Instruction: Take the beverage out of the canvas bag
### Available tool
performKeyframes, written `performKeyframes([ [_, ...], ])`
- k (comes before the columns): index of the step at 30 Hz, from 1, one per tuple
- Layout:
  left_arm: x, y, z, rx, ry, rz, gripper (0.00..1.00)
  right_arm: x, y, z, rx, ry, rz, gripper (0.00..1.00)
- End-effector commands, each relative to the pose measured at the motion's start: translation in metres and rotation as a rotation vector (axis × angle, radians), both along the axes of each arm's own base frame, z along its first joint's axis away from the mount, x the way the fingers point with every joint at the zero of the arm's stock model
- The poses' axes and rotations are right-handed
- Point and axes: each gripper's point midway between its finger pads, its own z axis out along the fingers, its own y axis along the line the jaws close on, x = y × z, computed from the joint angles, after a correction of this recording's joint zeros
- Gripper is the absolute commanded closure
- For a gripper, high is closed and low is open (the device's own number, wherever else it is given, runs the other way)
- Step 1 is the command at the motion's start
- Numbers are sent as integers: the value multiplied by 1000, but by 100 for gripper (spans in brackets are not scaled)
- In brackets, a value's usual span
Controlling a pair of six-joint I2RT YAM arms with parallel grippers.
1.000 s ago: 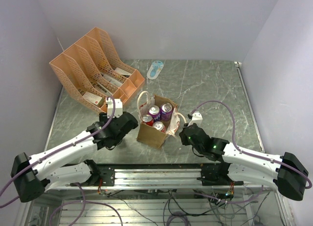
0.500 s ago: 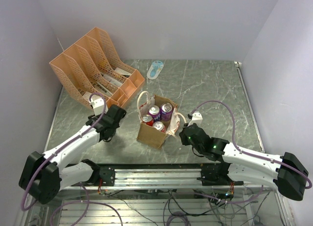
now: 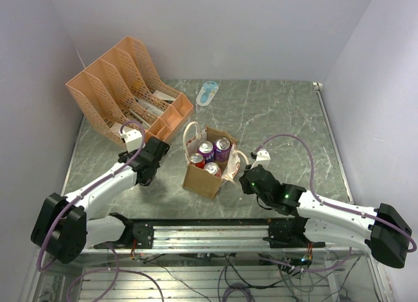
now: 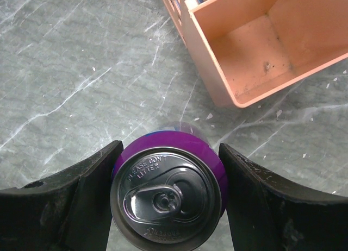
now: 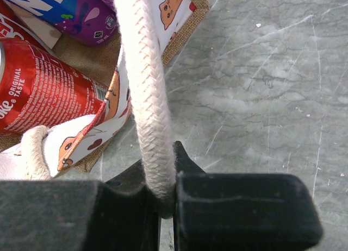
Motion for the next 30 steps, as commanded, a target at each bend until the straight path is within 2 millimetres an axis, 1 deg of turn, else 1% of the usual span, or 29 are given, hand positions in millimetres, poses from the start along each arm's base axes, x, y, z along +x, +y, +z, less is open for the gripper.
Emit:
performKeyframes([
  [1, 8, -5, 1, -37, -18, 26, 78, -1, -8, -5, -56, 6, -1, 96],
  [2, 8, -6, 0, -38, -15, 19, 78, 0, -8, -5, -55, 5, -3, 96],
  [3, 7, -6, 0, -40, -14, 17, 73, 0, -8, -5, -55, 6, -3, 96],
  [4, 7, -6, 0, -44, -14, 18, 64, 0, -8, -5, -55, 6, -3, 96],
  [5, 6, -6, 1, -49, -17, 21, 47, 0, -8, -5, -55, 5, -2, 96],
  [6, 5, -6, 1, -53, -19, 21, 38, 0, -8, -5, -56, 6, -2, 96],
  [11, 3, -6, 6, -68, -38, 18, 5, 0, -8, -6, -58, 8, -3, 96],
  [12, 3, -5, 9, -67, -43, 21, 1, 0, -8, -5, -57, 7, -4, 96],
  [16, 4, -7, 33, -85, -73, 4, 0, 0, -8, -6, -59, 8, -5, 96],
  [19, 6, -9, 63, -125, -136, -12, 0, 0, -8, -5, -59, 8, -5, 96],
  [22, 5, -15, 95, -185, -222, -68, 0, 0, -8, -6, -62, 9, -6, 96],
  [23, 5, -21, 104, -221, -249, -103, 1, 0, -8, -6, -62, 10, -6, 96],
  [25, 5, -41, 125, -262, -293, -270, 1, 0, -8, -7, -65, 12, -6, 96],
  [26, 4, -48, 135, -289, -323, -319, 1, 0, -9, -7, -65, 11, -8, 96],
  [30, -3, -60, 161, -353, -387, -410, 2, 1, -8, -6, -61, 9, -8, 96],
])
